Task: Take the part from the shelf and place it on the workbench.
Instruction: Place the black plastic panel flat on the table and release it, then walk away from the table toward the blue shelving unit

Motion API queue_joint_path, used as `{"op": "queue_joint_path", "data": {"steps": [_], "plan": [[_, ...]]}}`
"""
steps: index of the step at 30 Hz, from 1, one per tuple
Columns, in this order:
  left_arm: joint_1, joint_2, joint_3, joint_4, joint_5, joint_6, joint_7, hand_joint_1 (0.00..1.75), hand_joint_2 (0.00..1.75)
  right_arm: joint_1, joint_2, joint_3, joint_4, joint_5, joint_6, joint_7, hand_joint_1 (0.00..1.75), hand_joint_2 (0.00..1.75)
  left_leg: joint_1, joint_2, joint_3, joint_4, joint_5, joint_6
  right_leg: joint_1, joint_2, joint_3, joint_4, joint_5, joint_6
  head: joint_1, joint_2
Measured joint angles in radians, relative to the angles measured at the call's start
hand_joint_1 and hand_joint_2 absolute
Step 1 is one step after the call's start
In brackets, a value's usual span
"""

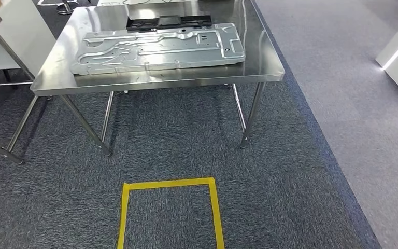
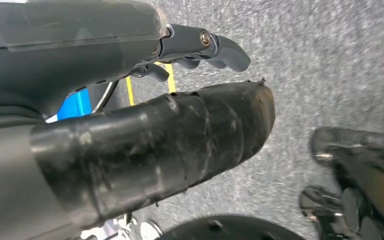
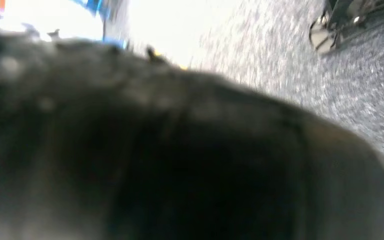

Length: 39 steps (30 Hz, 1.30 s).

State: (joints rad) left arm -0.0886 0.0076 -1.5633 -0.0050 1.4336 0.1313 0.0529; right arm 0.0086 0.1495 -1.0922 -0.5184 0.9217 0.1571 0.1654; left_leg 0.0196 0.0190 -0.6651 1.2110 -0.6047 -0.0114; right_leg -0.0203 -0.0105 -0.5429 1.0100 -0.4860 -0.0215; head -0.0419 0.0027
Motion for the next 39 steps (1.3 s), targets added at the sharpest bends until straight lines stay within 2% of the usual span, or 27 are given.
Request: {"op": "queue_joint_path", "data": {"steps": [1,2,3,5,7,9,11,12,14,15,16,17,18,20,22,23,24,26,28,30,31,32,33,34,36,38,39], "plan": [[0.003,-0.001,0.000,0.000,0.002,0.000,-0.007,0.00,0.00,-0.002,0.013,-0.031,0.000,-0.001,0.010,-0.014,0.00,0.00,-0.001,-0.009,-0.004,0.054,-0.030,0.003,0.005,0.012,-0.017,0.002,0.012,-0.003,0.000,0.000],[0.004,-0.001,0.000,0.000,0.002,0.001,-0.013,0.00,0.00,-0.004,0.024,-0.057,0.000,0.000,0.021,-0.032,0.00,0.00,-0.004,-0.013,0.003,0.086,-0.037,0.008,0.008,0.024,-0.033,0.005,0.025,-0.004,0.000,0.000],[0.004,-0.001,0.000,0.000,0.003,0.002,-0.020,0.00,0.00,-0.005,0.032,-0.078,0.000,0.003,0.030,-0.051,0.00,0.00,-0.007,-0.015,0.026,0.084,-0.021,0.014,0.011,0.035,-0.049,0.009,0.036,-0.004,0.000,0.000],[0.003,0.000,0.000,0.000,0.003,0.004,-0.033,0.00,0.00,-0.009,0.045,-0.107,0.000,0.013,0.046,-0.092,0.00,0.00,-0.015,-0.035,0.117,-0.017,0.032,0.031,0.013,0.058,-0.076,0.017,0.057,-0.001,0.000,0.000],[0.003,0.002,0.000,0.001,0.004,0.006,-0.043,0.00,0.00,-0.016,0.054,-0.122,0.003,0.025,0.056,-0.132,0.00,0.00,-0.021,-0.071,0.216,-0.163,0.046,0.046,0.016,0.079,-0.099,0.021,0.079,0.005,0.000,0.000],[0.001,0.003,0.000,0.001,0.007,0.006,-0.049,0.00,0.00,-0.021,0.058,-0.131,0.007,0.037,0.057,-0.164,0.00,0.00,-0.025,-0.081,0.248,-0.233,0.038,0.052,0.017,0.097,-0.114,0.018,0.104,0.015,0.000,0.000],[-0.002,0.001,0.000,0.001,0.013,0.006,-0.051,0.00,0.00,-0.021,0.058,-0.139,0.011,0.046,0.050,-0.184,0.00,0.00,-0.023,-0.060,0.236,-0.242,0.053,0.057,0.017,0.099,-0.124,0.014,0.116,0.026,0.001,0.000],[-0.003,-0.001,0.000,0.001,0.016,0.006,-0.051,0.00,0.00,-0.022,0.058,-0.142,0.013,0.051,0.044,-0.192,0.00,0.00,-0.021,-0.048,0.228,-0.245,0.064,0.064,0.016,0.084,-0.132,0.028,0.097,0.030,0.002,0.000],[0.000,-0.003,0.000,0.001,0.025,0.006,-0.049,0.00,0.00,-0.025,0.058,-0.145,0.018,0.062,0.030,-0.201,0.00,0.00,-0.019,-0.018,0.208,-0.249,0.085,0.077,0.012,0.040,-0.155,0.108,0.006,0.036,0.003,0.000],[0.003,-0.004,0.000,0.001,0.029,0.006,-0.048,0.00,0.00,-0.027,0.058,-0.145,0.020,0.068,0.024,-0.204,0.00,0.00,-0.019,-0.004,0.197,-0.248,0.094,0.080,0.009,0.026,-0.168,0.169,-0.046,0.040,0.004,0.000],[0.007,-0.004,0.000,0.001,0.032,0.006,-0.047,0.00,0.00,-0.028,0.058,-0.145,0.022,0.074,0.021,-0.206,0.00,0.00,-0.020,0.011,0.184,-0.245,0.102,0.079,0.005,0.021,-0.177,0.230,-0.080,0.046,0.004,0.000],[0.008,-0.004,0.001,0.001,0.035,0.006,-0.046,0.00,0.00,-0.028,0.058,-0.145,0.024,0.079,0.018,-0.206,0.00,0.00,-0.020,0.026,0.170,-0.242,0.111,0.077,0.002,0.018,-0.177,0.275,-0.089,0.051,0.004,0.000],[0.008,-0.004,0.001,0.001,0.038,0.006,-0.044,0.00,0.00,-0.027,0.058,-0.145,0.027,0.084,0.017,-0.206,0.00,0.00,-0.020,0.040,0.154,-0.237,0.118,0.075,-0.002,0.015,-0.164,0.291,-0.075,0.056,0.004,0.000],[0.005,-0.005,0.001,0.001,0.042,0.006,-0.040,0.00,0.00,-0.028,0.058,-0.146,0.030,0.094,0.025,-0.197,0.00,0.00,-0.020,0.064,0.123,-0.223,0.131,0.068,-0.008,-0.004,-0.084,0.217,-0.025,0.061,0.004,0.000],[0.003,-0.006,0.001,0.001,0.044,0.004,-0.035,0.00,0.00,-0.030,0.058,-0.147,0.031,0.099,0.050,-0.179,0.00,0.00,-0.021,0.083,0.102,-0.206,0.139,0.059,-0.003,-0.042,0.023,0.071,-0.024,0.056,0.004,0.000],[0.002,-0.007,0.001,0.001,0.044,0.003,-0.033,0.00,0.00,-0.030,0.058,-0.149,0.031,0.100,0.064,-0.172,0.00,0.00,-0.021,0.093,0.097,-0.201,0.143,0.053,0.002,-0.054,0.053,0.021,-0.034,0.050,0.004,0.000],[0.001,-0.007,0.001,0.001,0.044,0.002,-0.032,0.00,0.00,-0.030,0.058,-0.152,0.031,0.100,0.075,-0.167,0.00,0.00,-0.021,0.103,0.094,-0.199,0.148,0.047,0.008,-0.057,0.064,-0.006,-0.042,0.043,0.005,0.000],[-0.002,-0.008,0.001,0.001,0.044,0.000,-0.032,0.00,0.00,-0.026,0.059,-0.160,0.031,0.102,0.088,-0.160,0.00,0.00,-0.017,0.114,0.091,-0.197,0.154,0.032,0.010,-0.040,0.050,-0.017,-0.029,0.026,0.007,0.000],[-0.003,-0.008,0.001,0.001,0.044,0.000,-0.032,0.00,0.00,-0.028,0.061,-0.165,0.031,0.105,0.094,-0.157,0.00,0.00,-0.012,0.071,0.075,-0.160,0.107,0.021,0.006,-0.024,0.030,-0.026,-0.007,0.007,0.007,0.000],[-0.001,-0.008,0.001,0.001,0.044,-0.001,-0.031,0.00,0.00,-0.031,0.062,-0.166,0.031,0.108,0.095,-0.157,0.00,0.00,-0.008,0.009,0.045,-0.057,0.011,0.016,0.006,-0.005,0.004,-0.028,0.016,-0.004,0.007,0.000],[0.001,-0.008,0.001,0.001,0.044,-0.001,-0.031,0.00,0.00,-0.032,0.062,-0.166,0.031,0.111,0.096,-0.157,0.00,0.00,-0.007,-0.005,0.033,0.004,-0.026,0.014,0.008,0.006,-0.010,-0.026,0.027,-0.006,0.007,0.000],[0.002,-0.008,0.001,0.001,0.044,-0.002,-0.030,0.00,0.00,-0.031,0.063,-0.167,0.031,0.113,0.098,-0.157,0.00,0.00,-0.007,-0.010,0.030,0.047,-0.042,0.014,0.009,0.018,-0.024,-0.023,0.037,-0.005,0.007,0.000],[0.002,-0.008,0.001,0.001,0.044,-0.002,-0.030,0.00,0.00,-0.030,0.064,-0.167,0.031,0.115,0.102,-0.157,0.00,0.00,-0.007,-0.012,0.040,0.062,-0.036,0.015,0.010,0.030,-0.039,-0.018,0.047,-0.004,0.007,0.000],[0.002,-0.008,0.001,0.001,0.046,-0.002,-0.030,0.00,0.00,-0.029,0.066,-0.168,0.031,0.119,0.108,-0.158,0.00,0.00,-0.007,-0.014,0.067,0.040,-0.012,0.016,0.010,0.042,-0.053,-0.012,0.055,-0.001,0.007,0.000],[0.002,-0.005,0.001,0.001,0.054,-0.007,-0.032,0.00,0.00,-0.029,0.073,-0.170,0.031,0.135,0.122,-0.162,0.00,0.00,-0.005,-0.044,0.160,-0.093,0.034,0.020,0.008,0.066,-0.082,0.003,0.071,0.007,0.007,0.000],[0.005,0.000,0.004,0.001,0.067,-0.016,-0.035,0.00,0.00,-0.031,0.082,-0.168,0.031,0.158,0.122,-0.171,0.00,0.00,-0.005,-0.085,0.230,-0.207,0.041,0.025,0.008,0.087,-0.102,0.014,0.087,0.019,0.007,0.000],[0.006,0.003,0.006,0.001,0.073,-0.021,-0.037,0.00,0.00,-0.031,0.088,-0.167,0.031,0.168,0.116,-0.174,0.00,0.00,-0.007,-0.096,0.239,-0.228,0.036,0.027,0.009,0.097,-0.107,0.015,0.096,0.025,0.008,0.000]]}}
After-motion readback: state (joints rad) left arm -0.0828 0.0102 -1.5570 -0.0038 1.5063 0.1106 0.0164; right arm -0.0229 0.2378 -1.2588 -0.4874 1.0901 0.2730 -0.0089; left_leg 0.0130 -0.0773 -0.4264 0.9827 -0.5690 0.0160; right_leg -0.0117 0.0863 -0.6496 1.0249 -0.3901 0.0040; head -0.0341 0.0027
